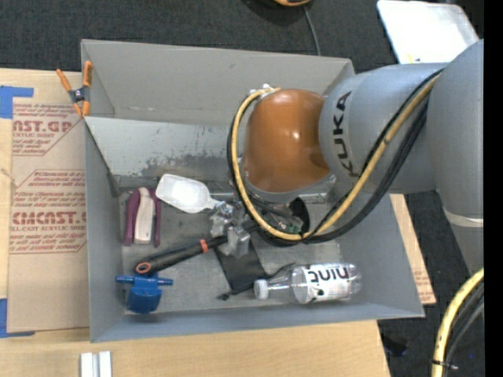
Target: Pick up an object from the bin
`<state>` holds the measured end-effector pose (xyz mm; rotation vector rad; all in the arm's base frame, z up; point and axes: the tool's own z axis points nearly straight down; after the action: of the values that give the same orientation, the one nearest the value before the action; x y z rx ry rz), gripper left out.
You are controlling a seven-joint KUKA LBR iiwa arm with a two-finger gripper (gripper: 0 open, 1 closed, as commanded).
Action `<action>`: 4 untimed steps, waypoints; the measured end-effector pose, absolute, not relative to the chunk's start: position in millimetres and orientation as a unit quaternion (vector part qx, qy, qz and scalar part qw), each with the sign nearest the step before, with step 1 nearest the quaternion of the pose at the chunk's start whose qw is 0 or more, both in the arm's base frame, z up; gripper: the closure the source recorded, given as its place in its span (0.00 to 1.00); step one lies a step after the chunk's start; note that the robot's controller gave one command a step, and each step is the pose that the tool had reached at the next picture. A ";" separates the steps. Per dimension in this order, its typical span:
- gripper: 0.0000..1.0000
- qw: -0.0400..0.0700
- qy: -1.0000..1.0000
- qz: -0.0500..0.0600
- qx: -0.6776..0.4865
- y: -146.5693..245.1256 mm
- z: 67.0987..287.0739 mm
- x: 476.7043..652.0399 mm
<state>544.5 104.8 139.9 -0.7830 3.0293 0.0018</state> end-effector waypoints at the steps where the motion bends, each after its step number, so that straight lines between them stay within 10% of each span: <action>1: 1.00 0.011 0.981 0.002 -0.192 130.1 100.3 551.1; 4: 1.00 0.011 0.981 0.002 -0.192 129.9 100.3 551.1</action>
Offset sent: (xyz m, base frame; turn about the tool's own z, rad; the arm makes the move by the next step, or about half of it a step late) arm 0.0000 0.0000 0.0000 0.0000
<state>551.1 129.9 100.3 -0.5978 3.0624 0.0053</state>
